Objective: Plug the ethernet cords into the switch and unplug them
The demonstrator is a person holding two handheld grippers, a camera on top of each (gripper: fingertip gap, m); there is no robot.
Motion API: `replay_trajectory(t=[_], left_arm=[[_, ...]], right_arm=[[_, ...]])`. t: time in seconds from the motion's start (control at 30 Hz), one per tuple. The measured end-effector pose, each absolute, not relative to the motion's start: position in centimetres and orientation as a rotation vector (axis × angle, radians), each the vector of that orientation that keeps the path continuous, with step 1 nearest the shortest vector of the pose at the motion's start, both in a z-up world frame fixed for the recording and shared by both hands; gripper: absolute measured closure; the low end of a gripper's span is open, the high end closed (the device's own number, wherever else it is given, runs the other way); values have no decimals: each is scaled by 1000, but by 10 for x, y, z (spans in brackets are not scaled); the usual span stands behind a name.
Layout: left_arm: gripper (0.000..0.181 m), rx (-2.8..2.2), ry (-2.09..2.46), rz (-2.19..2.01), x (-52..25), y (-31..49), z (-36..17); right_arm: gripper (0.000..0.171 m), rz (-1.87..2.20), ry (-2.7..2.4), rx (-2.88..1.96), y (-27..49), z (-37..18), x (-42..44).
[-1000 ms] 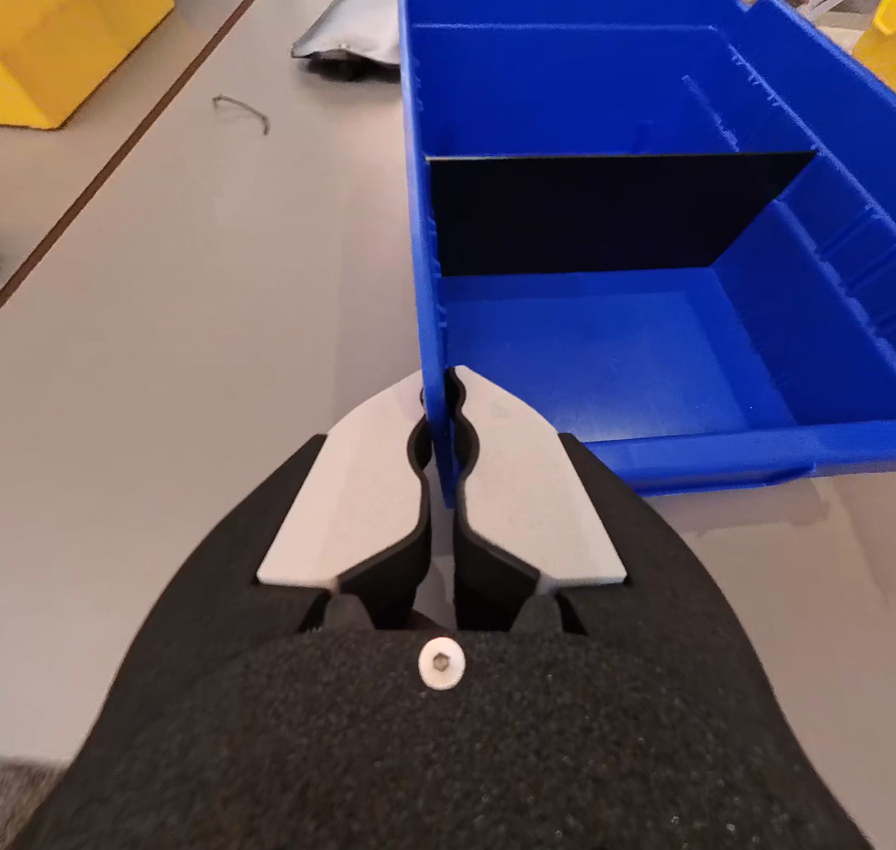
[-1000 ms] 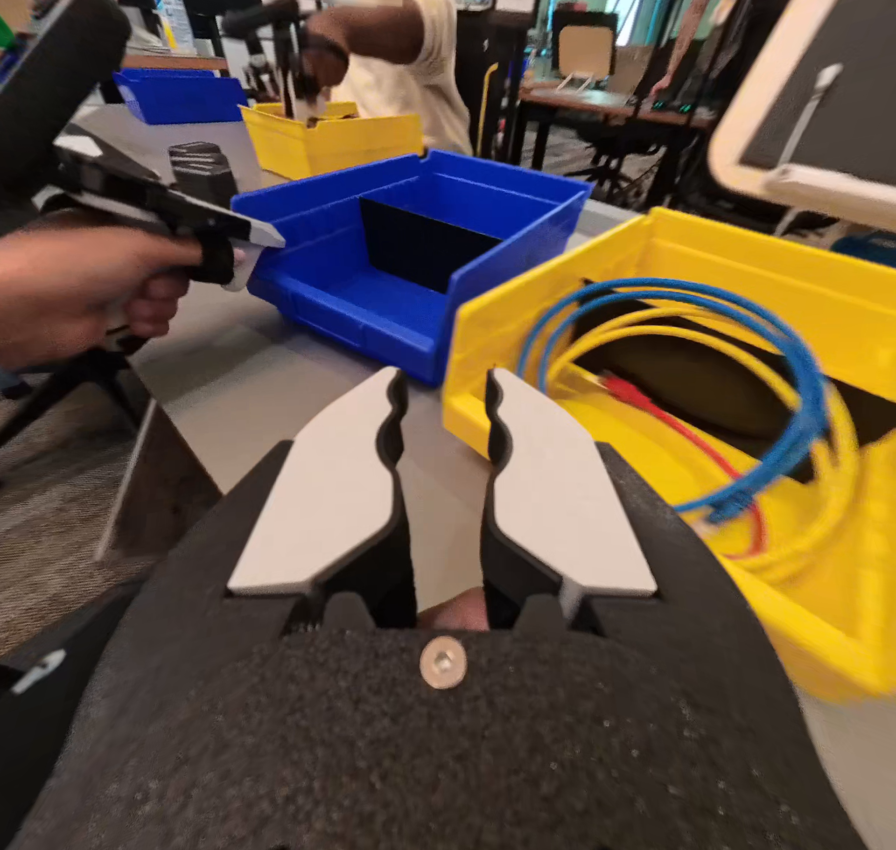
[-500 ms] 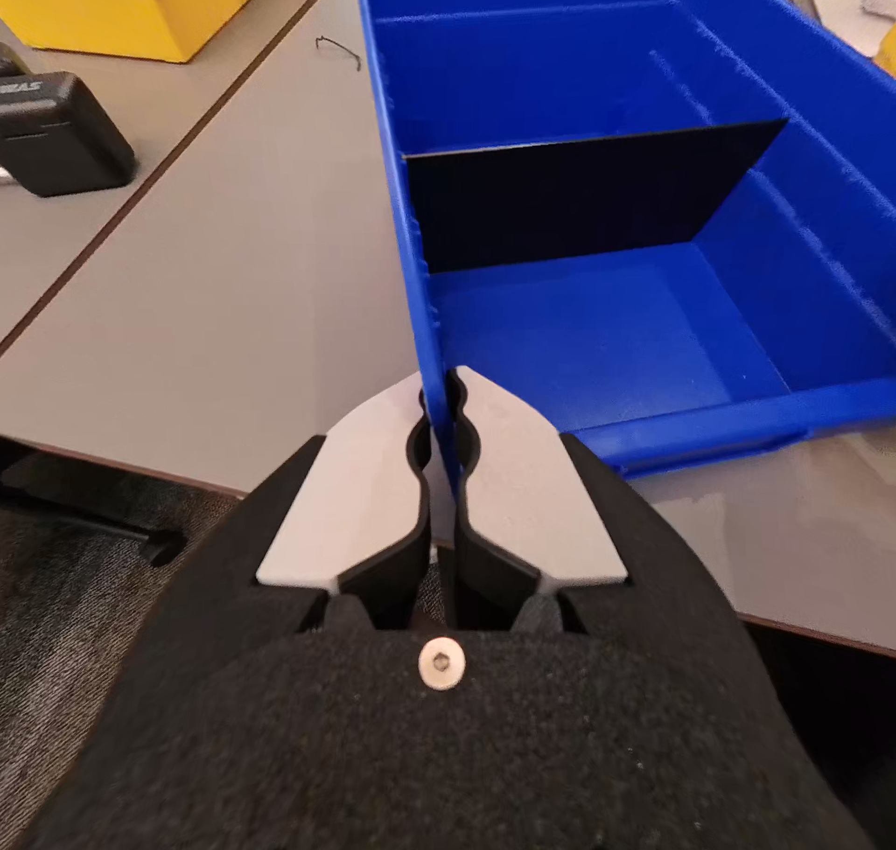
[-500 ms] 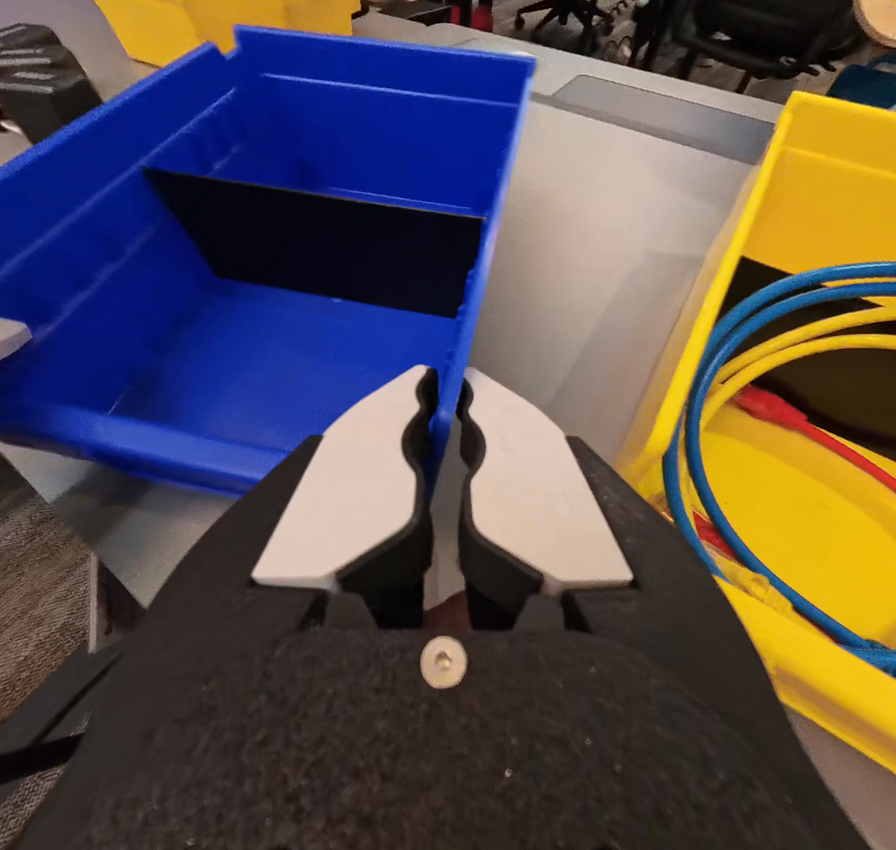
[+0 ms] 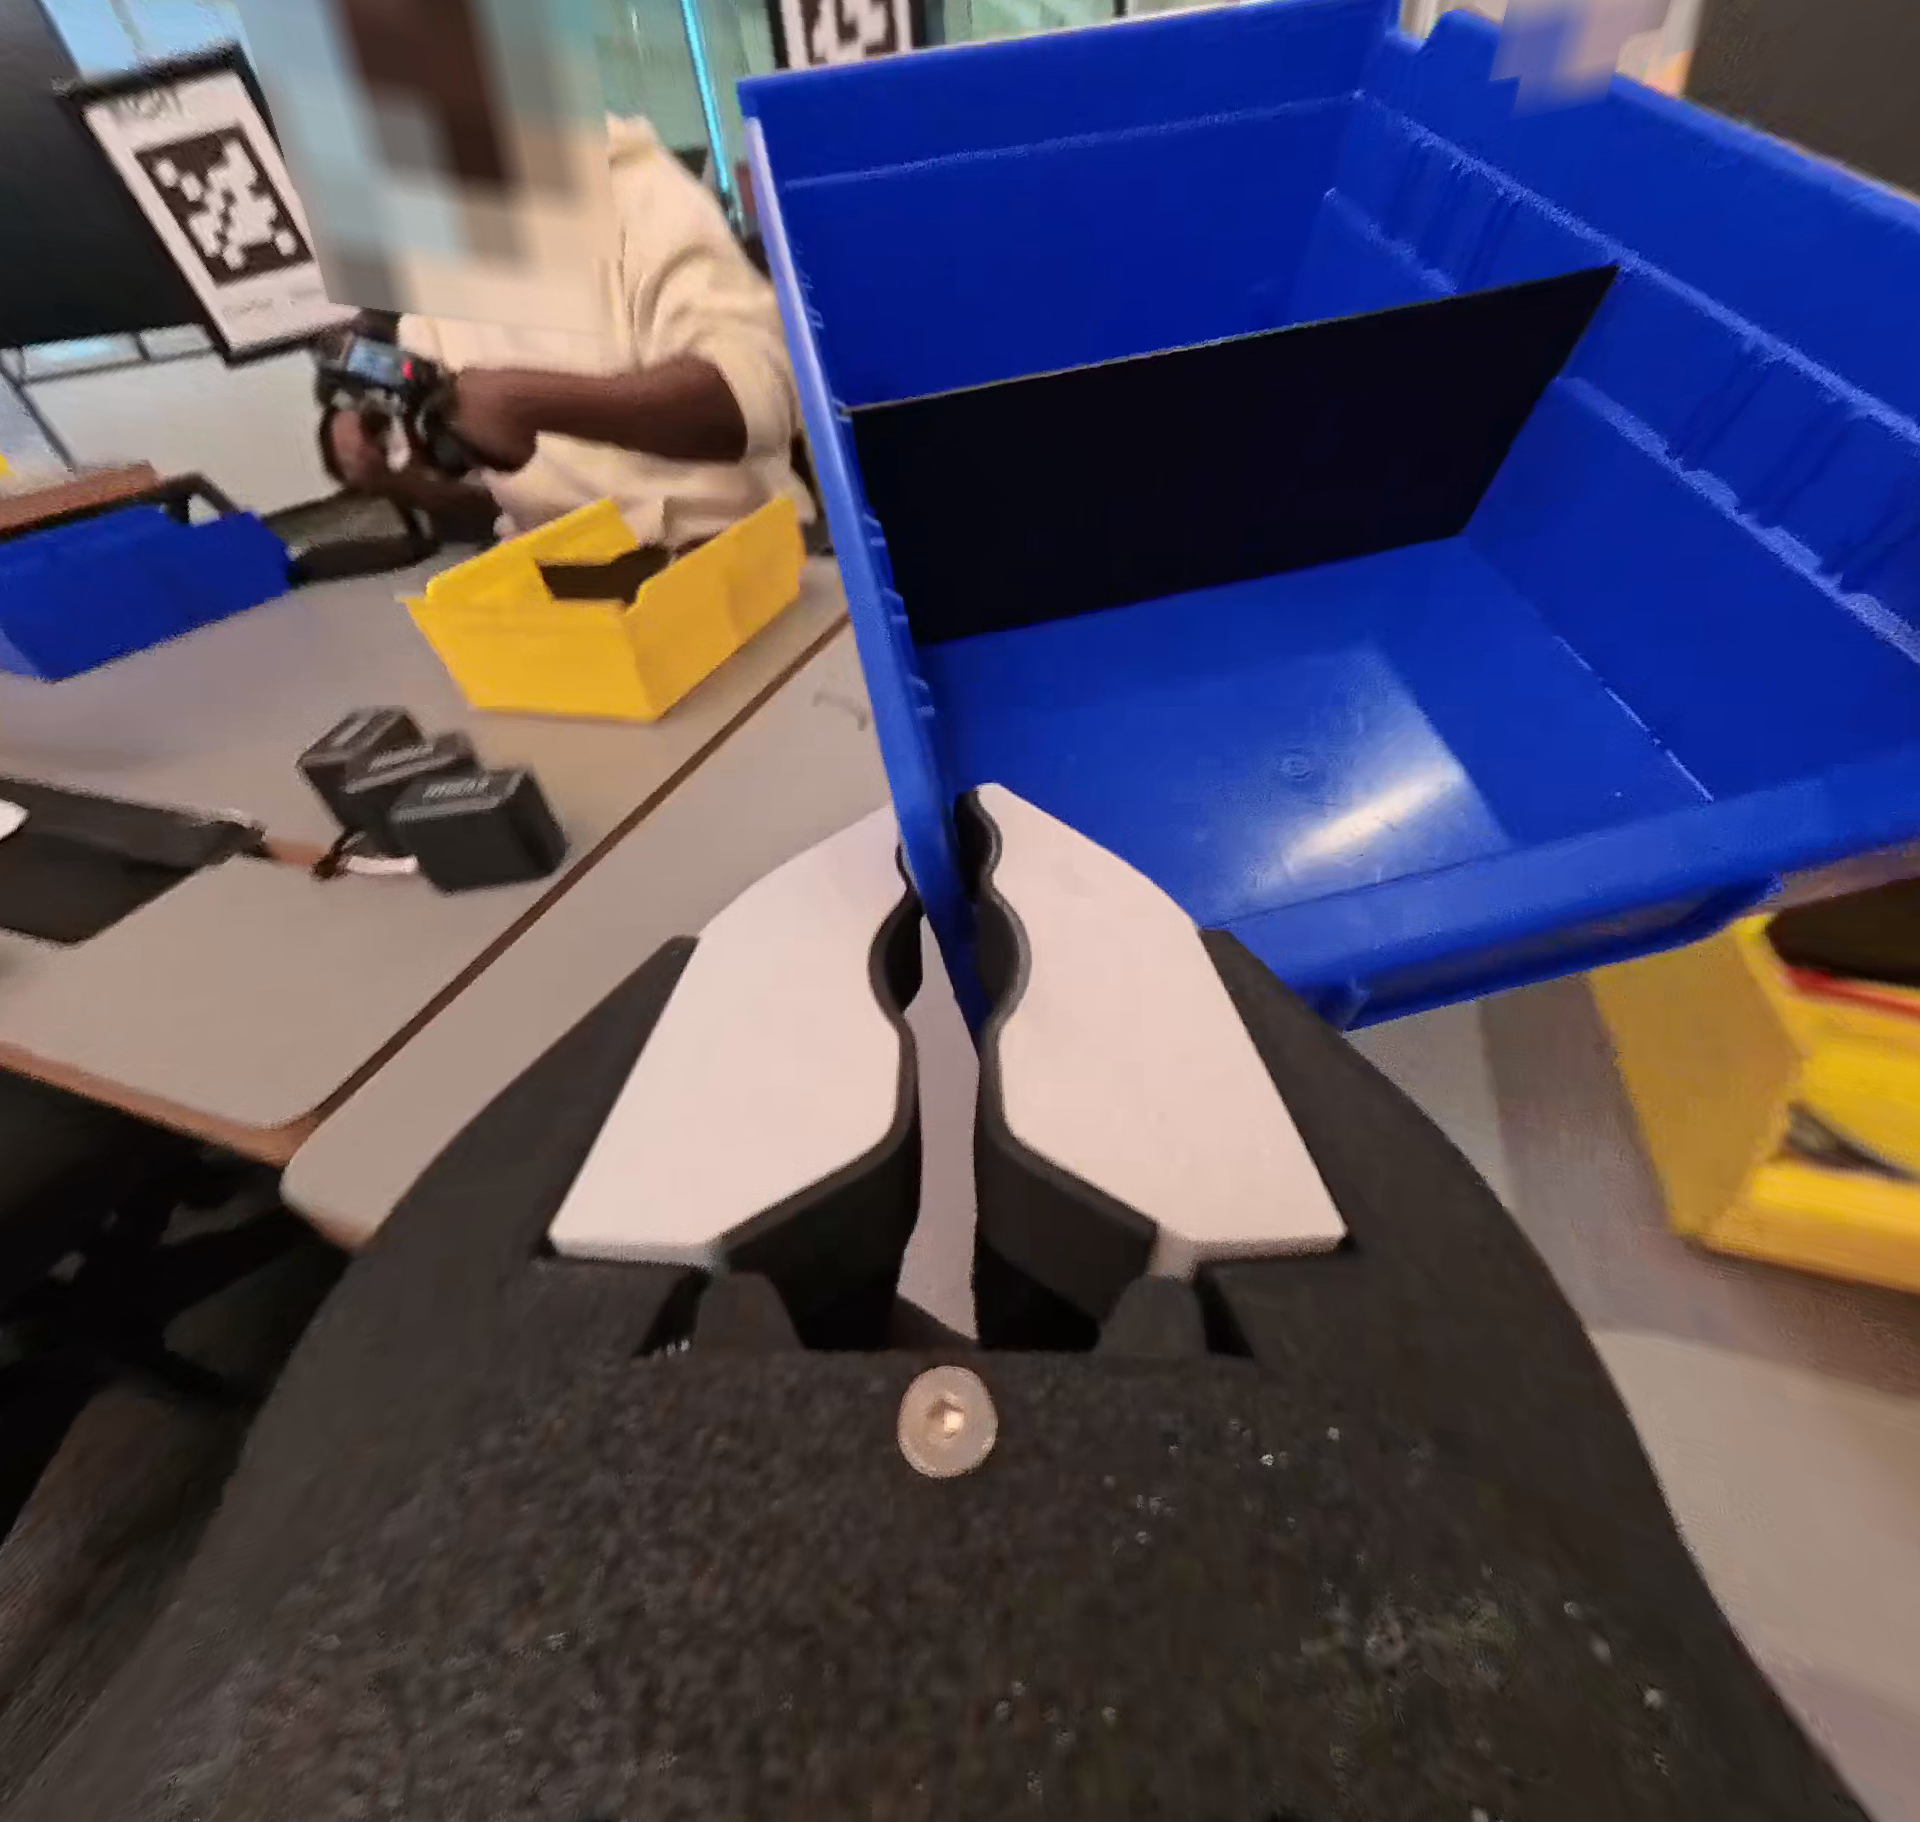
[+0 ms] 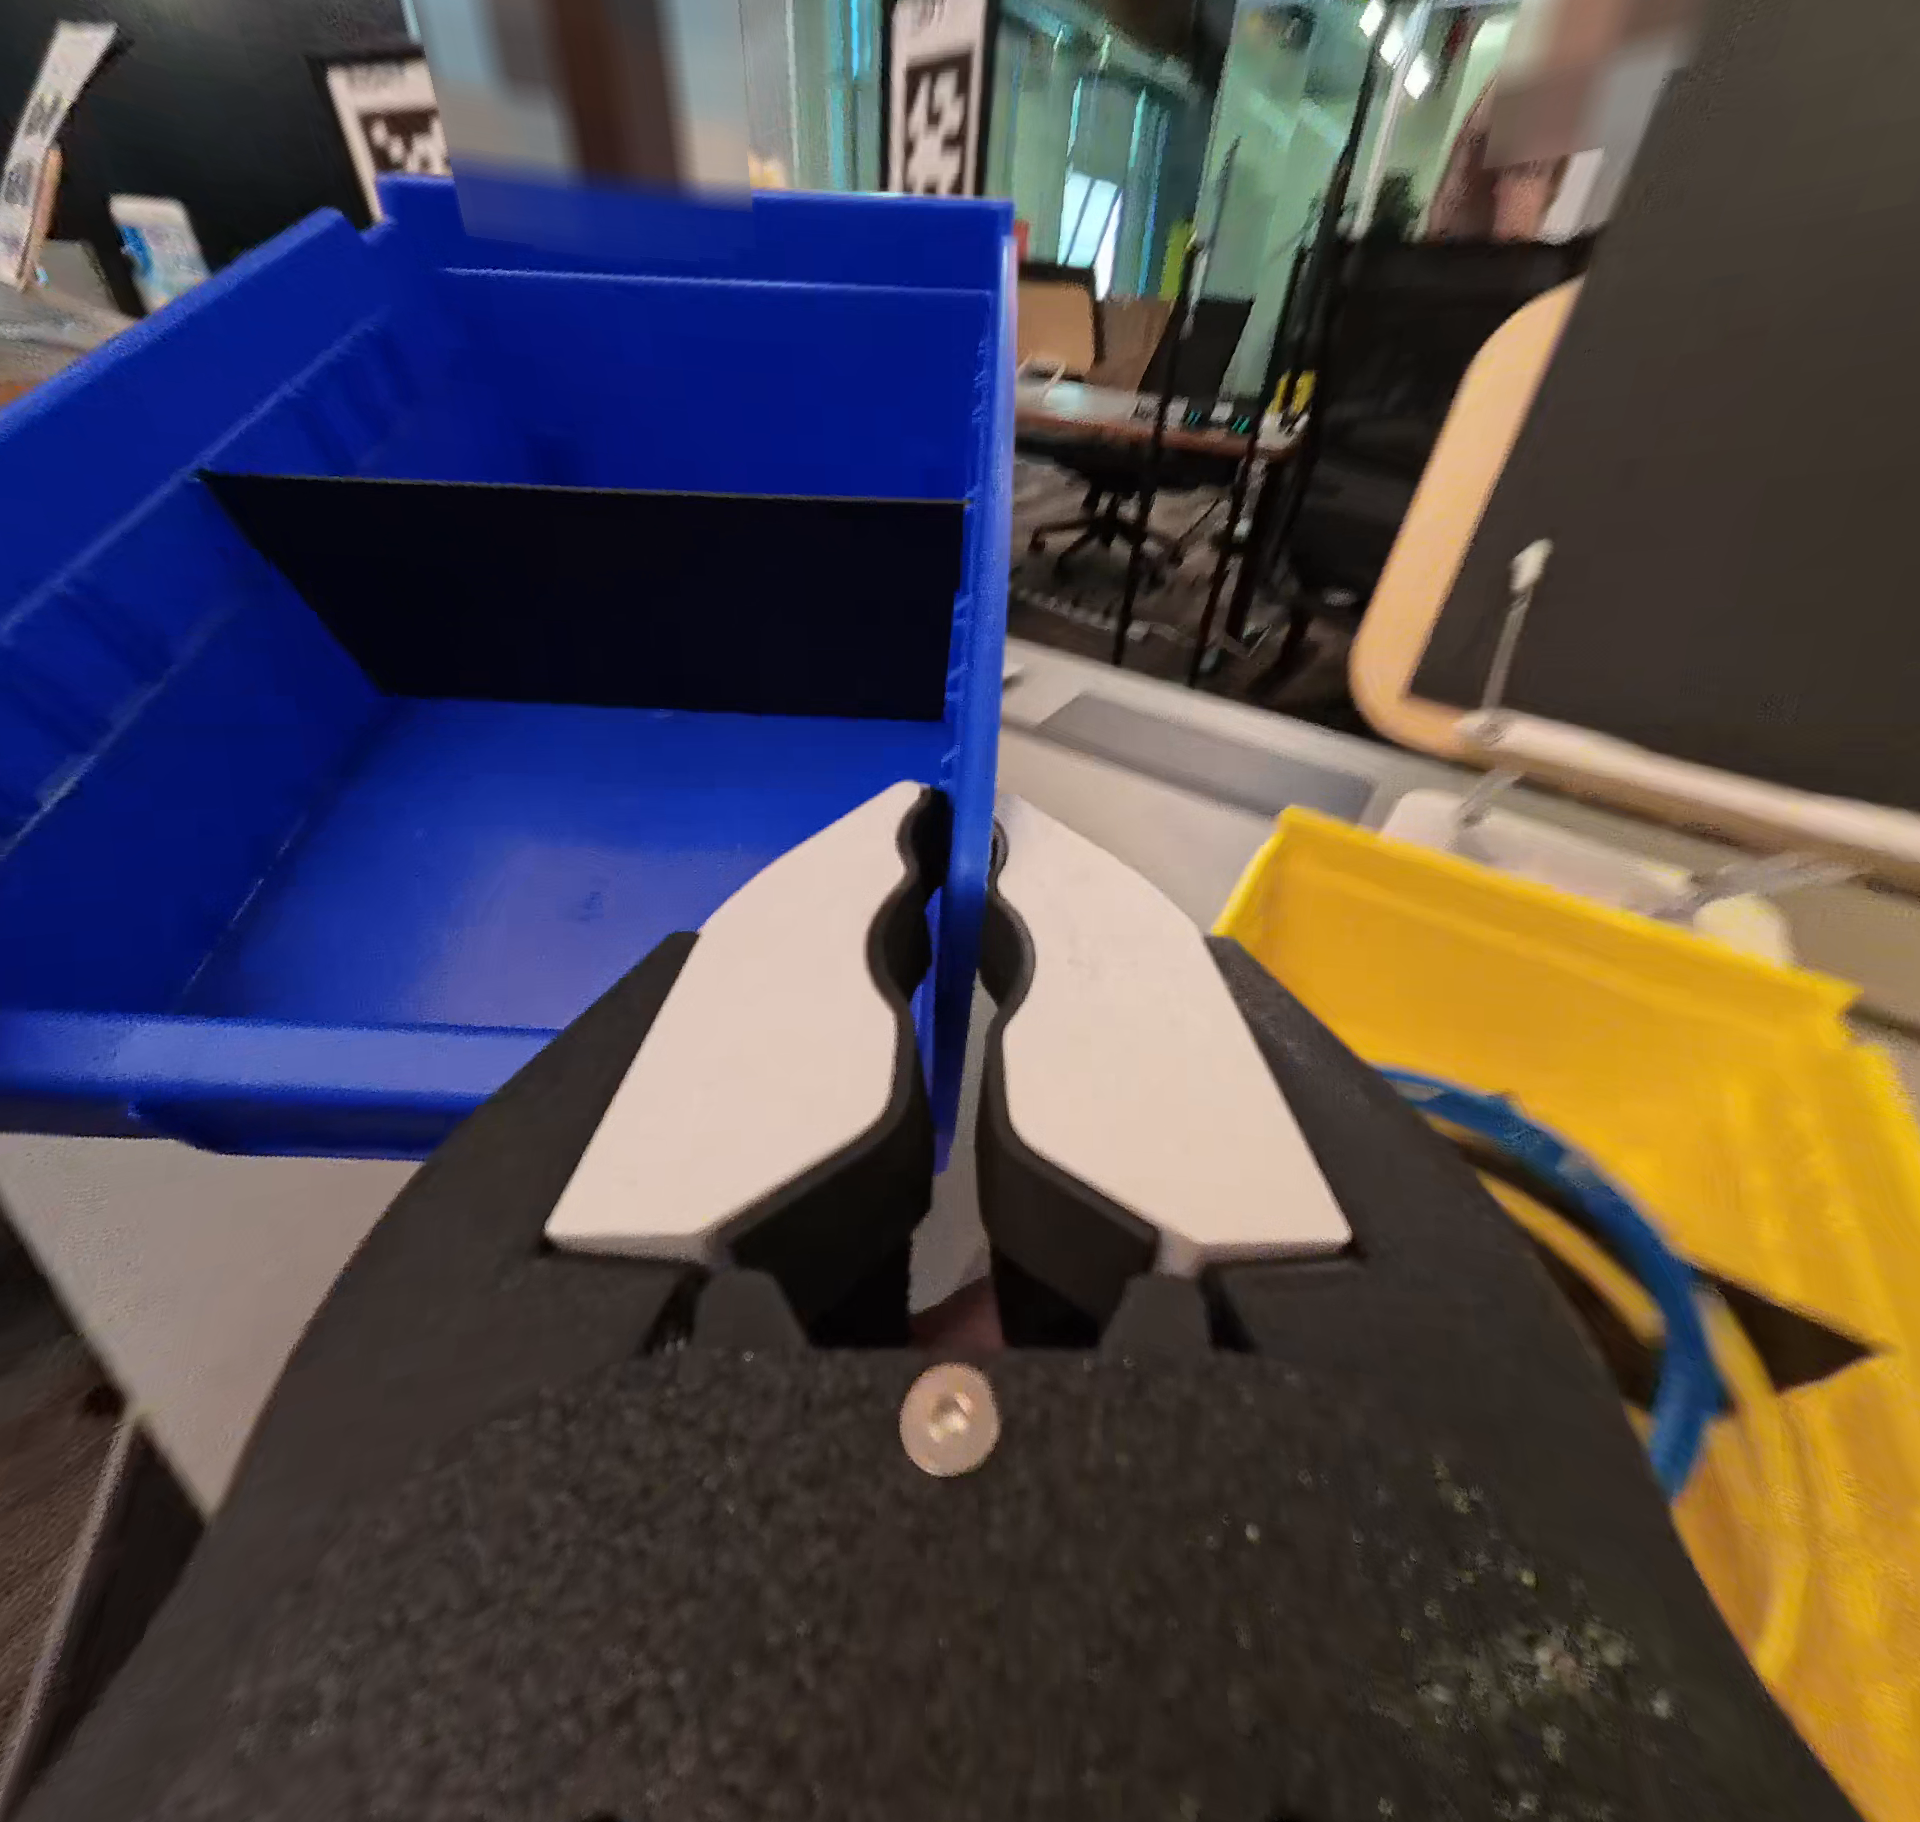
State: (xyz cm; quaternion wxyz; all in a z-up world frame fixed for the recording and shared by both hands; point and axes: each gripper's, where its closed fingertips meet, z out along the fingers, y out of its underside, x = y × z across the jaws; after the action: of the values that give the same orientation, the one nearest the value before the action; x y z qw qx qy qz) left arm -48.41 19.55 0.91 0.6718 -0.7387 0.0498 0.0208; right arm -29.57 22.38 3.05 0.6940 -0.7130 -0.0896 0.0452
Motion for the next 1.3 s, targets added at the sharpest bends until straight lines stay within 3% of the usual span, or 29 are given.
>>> replay_trajectory(t=[0.17,0.33,0.5,0.63,0.8,1.0,1.17,1.3], left_arm=[[178,-1614,221,-110,-385,228,59],[178,-1596,451,-235,-221,236,68],[179,-1695,704,-310,-38,225,23],[177,-1782,850,-365,54,194,-37],[175,-1824,884,-353,88,163,-93],[170,-1882,893,-414,85,148,-134],[159,-1861,944,-551,83,136,-133],[150,-1839,999,-972,63,93,-98]], right_arm=[[167,-51,-89,-1535,217,85,-197],[167,-205,151,-1558,185,83,-38],[166,-305,446,-1685,131,11,129],[166,-223,574,-1814,95,-55,219],[167,-153,550,-1875,74,-111,260],[165,-208,496,-1924,79,-121,267],[156,-410,428,-1955,72,-127,268],[141,-582,401,-1975,58,-121,276]])
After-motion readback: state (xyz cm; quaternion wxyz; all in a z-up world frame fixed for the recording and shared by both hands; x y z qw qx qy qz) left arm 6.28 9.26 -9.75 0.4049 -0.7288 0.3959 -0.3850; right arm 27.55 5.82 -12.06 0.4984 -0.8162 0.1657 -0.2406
